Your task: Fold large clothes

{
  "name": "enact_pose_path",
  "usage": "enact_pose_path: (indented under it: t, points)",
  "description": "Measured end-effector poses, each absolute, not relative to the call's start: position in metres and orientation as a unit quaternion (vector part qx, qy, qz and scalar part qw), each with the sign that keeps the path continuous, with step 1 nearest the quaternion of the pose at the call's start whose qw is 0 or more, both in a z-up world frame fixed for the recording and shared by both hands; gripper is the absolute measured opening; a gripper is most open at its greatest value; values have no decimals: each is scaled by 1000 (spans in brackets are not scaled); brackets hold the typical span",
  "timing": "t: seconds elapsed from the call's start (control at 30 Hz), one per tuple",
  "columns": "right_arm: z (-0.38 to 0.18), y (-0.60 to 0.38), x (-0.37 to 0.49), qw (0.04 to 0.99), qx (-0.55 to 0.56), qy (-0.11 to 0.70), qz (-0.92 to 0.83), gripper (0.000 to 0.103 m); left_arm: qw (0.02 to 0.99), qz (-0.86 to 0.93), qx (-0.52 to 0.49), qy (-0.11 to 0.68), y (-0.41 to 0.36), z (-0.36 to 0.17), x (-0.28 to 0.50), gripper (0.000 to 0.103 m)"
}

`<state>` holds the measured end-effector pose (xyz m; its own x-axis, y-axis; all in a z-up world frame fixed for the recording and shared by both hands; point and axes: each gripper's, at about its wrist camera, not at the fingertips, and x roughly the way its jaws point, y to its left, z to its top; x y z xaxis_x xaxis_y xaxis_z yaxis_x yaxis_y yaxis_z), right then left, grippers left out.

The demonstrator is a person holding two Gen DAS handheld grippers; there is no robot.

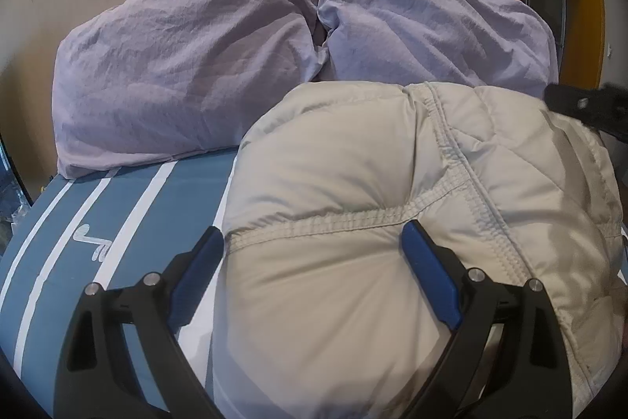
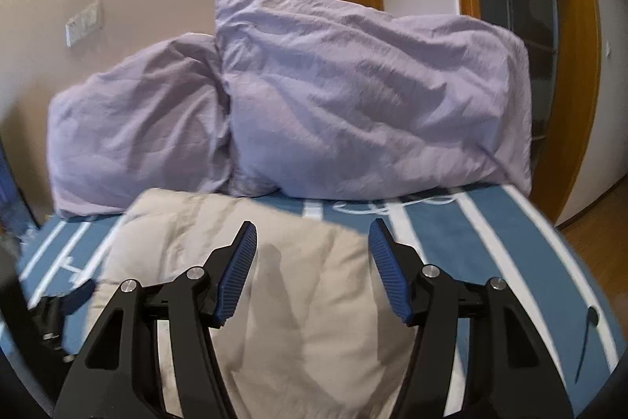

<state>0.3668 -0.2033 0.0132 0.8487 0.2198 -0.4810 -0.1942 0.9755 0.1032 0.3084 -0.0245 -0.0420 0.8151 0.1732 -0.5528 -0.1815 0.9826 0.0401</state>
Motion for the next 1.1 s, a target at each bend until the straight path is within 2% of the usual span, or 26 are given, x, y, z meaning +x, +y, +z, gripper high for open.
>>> enact_pose_path:
  t: [0.17, 0.37, 1.1]
  points:
    - [-26, -214, 391, 948, 62, 296, 102, 60, 956, 72, -23, 283, -22, -41, 306, 93]
    - [-44, -212, 402, 942, 70, 315, 96, 60, 960, 69, -24, 270, -25, -41, 304, 93]
    - [-59, -202, 415, 930, 59, 351, 94, 62, 966, 60, -34, 250, -23, -43, 297, 93]
